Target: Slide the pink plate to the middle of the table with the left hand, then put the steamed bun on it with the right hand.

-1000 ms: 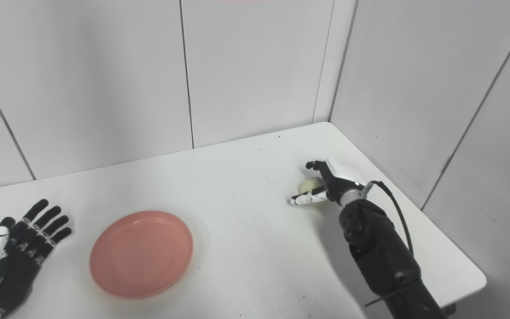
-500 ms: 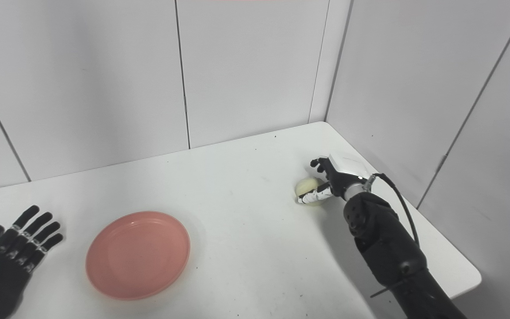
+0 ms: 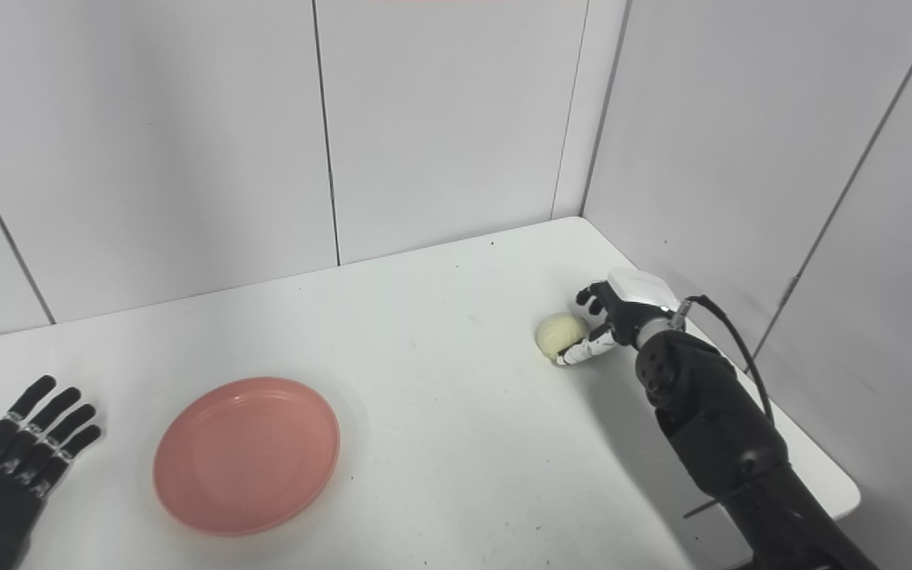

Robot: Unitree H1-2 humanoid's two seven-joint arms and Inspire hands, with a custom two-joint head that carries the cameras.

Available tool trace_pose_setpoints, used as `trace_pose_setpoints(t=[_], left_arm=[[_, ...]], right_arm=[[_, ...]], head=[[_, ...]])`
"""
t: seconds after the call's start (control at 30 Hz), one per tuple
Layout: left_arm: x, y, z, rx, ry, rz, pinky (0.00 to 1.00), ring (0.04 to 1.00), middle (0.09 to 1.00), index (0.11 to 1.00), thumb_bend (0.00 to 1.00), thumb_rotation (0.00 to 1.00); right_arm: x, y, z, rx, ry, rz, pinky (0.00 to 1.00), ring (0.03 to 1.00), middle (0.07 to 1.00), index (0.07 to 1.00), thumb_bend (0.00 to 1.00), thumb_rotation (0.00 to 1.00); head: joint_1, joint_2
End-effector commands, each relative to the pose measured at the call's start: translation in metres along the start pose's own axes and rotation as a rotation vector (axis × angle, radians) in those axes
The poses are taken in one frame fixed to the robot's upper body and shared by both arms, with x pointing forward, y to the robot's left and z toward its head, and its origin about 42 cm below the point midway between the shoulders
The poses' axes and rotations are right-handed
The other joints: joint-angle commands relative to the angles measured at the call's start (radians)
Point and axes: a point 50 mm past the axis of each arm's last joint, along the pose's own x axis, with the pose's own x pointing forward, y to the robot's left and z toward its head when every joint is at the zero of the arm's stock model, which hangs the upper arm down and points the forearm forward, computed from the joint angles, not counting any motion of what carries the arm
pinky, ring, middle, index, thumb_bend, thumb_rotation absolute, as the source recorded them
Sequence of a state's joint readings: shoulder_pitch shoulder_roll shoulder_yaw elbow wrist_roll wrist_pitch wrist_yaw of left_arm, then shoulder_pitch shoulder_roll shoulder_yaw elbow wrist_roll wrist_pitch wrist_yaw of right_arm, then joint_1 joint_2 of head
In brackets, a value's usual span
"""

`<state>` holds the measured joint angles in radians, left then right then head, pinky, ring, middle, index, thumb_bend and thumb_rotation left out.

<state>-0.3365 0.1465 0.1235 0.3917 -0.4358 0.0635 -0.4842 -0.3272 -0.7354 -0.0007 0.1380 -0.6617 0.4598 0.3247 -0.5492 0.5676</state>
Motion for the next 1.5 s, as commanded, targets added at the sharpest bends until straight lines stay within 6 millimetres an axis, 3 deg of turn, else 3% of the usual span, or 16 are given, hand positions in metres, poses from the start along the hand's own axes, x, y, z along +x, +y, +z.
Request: trace_pose_setpoints(t=[0.0, 0.07, 0.13, 0.3, 0.37, 0.43, 0.53, 0.57, 0.67, 1.1, 1.27, 1.33, 1.47], left_arm=[[-0.048, 0.020, -0.053, -0.077, 0.208, 0.113, 0.85, 0.850, 0.865, 0.863, 0.45, 0.94], [-0.048, 0.020, -0.052, -0.078, 0.207, 0.112, 0.85, 0.851, 0.866, 0.862, 0.45, 0.93], [-0.048, 0.020, -0.052, -0.080, 0.206, 0.110, 0.85, 0.852, 0.866, 0.862, 0.45, 0.93], [-0.048, 0.020, -0.052, -0.080, 0.207, 0.112, 0.84, 0.849, 0.864, 0.862, 0.45, 0.92], [-0.048, 0.021, -0.051, -0.078, 0.208, 0.112, 0.84, 0.849, 0.865, 0.862, 0.45, 0.93], [-0.049, 0.020, -0.051, -0.079, 0.207, 0.112, 0.84, 0.849, 0.865, 0.861, 0.45, 0.93], [-0.049, 0.021, -0.051, -0.080, 0.206, 0.112, 0.84, 0.846, 0.862, 0.858, 0.45, 0.93], [-0.049, 0.021, -0.051, -0.082, 0.206, 0.111, 0.84, 0.848, 0.864, 0.859, 0.45, 0.93], [-0.048, 0.020, -0.052, -0.081, 0.208, 0.112, 0.84, 0.847, 0.862, 0.857, 0.45, 0.93], [-0.047, 0.018, -0.053, -0.077, 0.207, 0.110, 0.84, 0.848, 0.864, 0.860, 0.46, 0.91], [-0.046, 0.016, -0.056, -0.068, 0.205, 0.095, 0.85, 0.855, 0.869, 0.863, 0.46, 0.94], [-0.046, 0.012, -0.058, -0.066, 0.204, 0.089, 0.86, 0.858, 0.873, 0.866, 0.47, 0.92], [-0.042, 0.004, -0.061, -0.058, 0.203, 0.079, 0.86, 0.864, 0.881, 0.879, 0.48, 0.92]], right_arm=[[0.005, -0.027, 0.008, 0.011, -0.041, -0.094, 0.43, 0.499, 0.583, 0.755, 0.91, 0.34], [0.008, -0.024, 0.010, 0.026, -0.049, -0.087, 0.37, 0.428, 0.523, 0.752, 0.91, 0.33], [0.010, -0.023, 0.011, 0.039, -0.053, -0.079, 0.35, 0.420, 0.518, 0.748, 0.90, 0.31], [0.015, -0.021, 0.016, 0.027, -0.051, -0.067, 0.41, 0.488, 0.558, 0.734, 0.90, 0.31], [0.016, -0.020, 0.018, 0.030, -0.059, -0.068, 0.53, 0.611, 0.667, 0.741, 0.89, 0.30], [0.018, -0.019, 0.019, 0.039, -0.073, -0.086, 0.55, 0.617, 0.668, 0.721, 0.87, 0.25], [0.021, -0.018, 0.020, 0.055, -0.107, -0.135, 0.52, 0.566, 0.611, 0.630, 0.81, 0.15], [0.022, -0.017, 0.020, 0.060, -0.116, -0.151, 0.45, 0.511, 0.536, 0.547, 0.64, 0.06], [0.023, -0.019, 0.020, 0.065, -0.121, -0.168, 0.39, 0.468, 0.481, 0.502, 0.54, 0.01], [0.021, -0.023, 0.019, 0.085, -0.098, -0.168, 0.35, 0.428, 0.438, 0.526, 0.52, 0.00], [0.014, -0.029, 0.019, 0.098, -0.145, -0.203, 0.39, 0.461, 0.462, 0.507, 0.53, 0.00], [0.009, -0.035, 0.023, 0.101, -0.167, -0.216, 0.43, 0.488, 0.486, 0.489, 0.53, 0.00], [-0.003, -0.049, 0.042, 0.106, -0.225, -0.249, 0.39, 0.441, 0.457, 0.523, 0.52, 0.00]], head=[[0.001, 0.003], [0.001, 0.005], [0.001, 0.006], [0.001, 0.007], [0.002, 0.009], [0.002, 0.010], [0.002, 0.011], [0.002, 0.011], [0.003, 0.011], [0.020, 0.005], [0.051, -0.001], [0.076, -0.006], [0.121, -0.013]])
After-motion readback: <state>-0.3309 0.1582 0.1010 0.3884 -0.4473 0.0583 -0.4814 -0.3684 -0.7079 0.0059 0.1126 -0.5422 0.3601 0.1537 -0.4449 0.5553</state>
